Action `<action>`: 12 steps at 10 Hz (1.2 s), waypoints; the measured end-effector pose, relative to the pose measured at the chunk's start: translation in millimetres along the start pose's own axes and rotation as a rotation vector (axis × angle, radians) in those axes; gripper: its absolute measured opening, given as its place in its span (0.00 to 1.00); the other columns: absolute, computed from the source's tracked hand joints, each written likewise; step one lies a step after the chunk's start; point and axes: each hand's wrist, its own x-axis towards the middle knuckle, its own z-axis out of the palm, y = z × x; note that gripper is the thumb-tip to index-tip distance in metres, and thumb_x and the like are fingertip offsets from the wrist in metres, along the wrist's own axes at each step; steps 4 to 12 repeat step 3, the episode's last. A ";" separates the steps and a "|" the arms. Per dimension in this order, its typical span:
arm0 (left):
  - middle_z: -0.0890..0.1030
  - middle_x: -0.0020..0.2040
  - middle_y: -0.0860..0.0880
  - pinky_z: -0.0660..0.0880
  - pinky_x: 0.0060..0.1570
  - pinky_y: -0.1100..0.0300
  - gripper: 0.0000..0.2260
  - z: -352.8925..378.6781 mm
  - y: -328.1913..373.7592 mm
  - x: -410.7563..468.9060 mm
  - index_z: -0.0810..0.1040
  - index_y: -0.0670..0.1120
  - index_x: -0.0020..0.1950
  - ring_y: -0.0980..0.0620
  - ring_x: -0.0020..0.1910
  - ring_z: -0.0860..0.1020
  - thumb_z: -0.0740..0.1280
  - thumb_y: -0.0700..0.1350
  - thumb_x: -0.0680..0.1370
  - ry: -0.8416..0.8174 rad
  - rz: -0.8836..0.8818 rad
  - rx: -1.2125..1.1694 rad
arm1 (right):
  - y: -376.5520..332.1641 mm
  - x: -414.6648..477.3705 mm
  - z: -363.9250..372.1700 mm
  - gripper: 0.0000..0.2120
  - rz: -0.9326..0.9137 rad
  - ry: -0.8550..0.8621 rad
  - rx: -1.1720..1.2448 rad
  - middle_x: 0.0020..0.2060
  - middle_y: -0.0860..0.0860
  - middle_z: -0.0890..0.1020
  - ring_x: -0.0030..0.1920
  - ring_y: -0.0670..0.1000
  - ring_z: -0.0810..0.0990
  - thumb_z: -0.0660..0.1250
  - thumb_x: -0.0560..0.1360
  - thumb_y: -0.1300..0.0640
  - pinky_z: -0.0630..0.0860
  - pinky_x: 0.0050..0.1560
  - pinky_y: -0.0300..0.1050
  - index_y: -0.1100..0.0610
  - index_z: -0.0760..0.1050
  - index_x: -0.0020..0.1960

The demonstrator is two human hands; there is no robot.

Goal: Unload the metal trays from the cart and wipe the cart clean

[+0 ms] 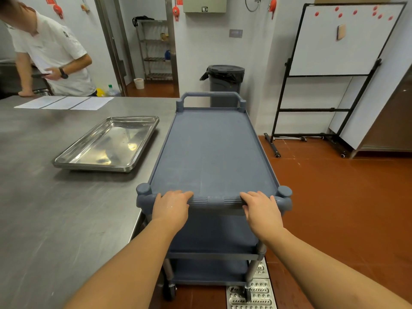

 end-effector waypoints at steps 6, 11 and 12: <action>0.49 0.79 0.53 0.45 0.73 0.47 0.32 15.4 8.0 -27.6 0.50 0.59 0.77 0.51 0.77 0.44 0.55 0.66 0.76 -0.024 -0.006 -0.296 | -4.7 -7.9 0.6 0.30 0.038 -0.088 0.061 0.72 0.52 0.64 0.74 0.57 0.57 0.62 0.77 0.43 0.56 0.73 0.55 0.53 0.58 0.74; 0.49 0.79 0.53 0.45 0.73 0.47 0.32 15.4 8.0 -27.6 0.50 0.59 0.77 0.51 0.77 0.44 0.55 0.66 0.76 -0.024 -0.006 -0.296 | -4.7 -7.9 0.6 0.30 0.038 -0.088 0.061 0.72 0.52 0.64 0.74 0.57 0.57 0.62 0.77 0.43 0.56 0.73 0.55 0.53 0.58 0.74; 0.49 0.79 0.53 0.45 0.73 0.47 0.32 15.4 8.0 -27.6 0.50 0.59 0.77 0.51 0.77 0.44 0.55 0.66 0.76 -0.024 -0.006 -0.296 | -4.7 -7.9 0.6 0.30 0.038 -0.088 0.061 0.72 0.52 0.64 0.74 0.57 0.57 0.62 0.77 0.43 0.56 0.73 0.55 0.53 0.58 0.74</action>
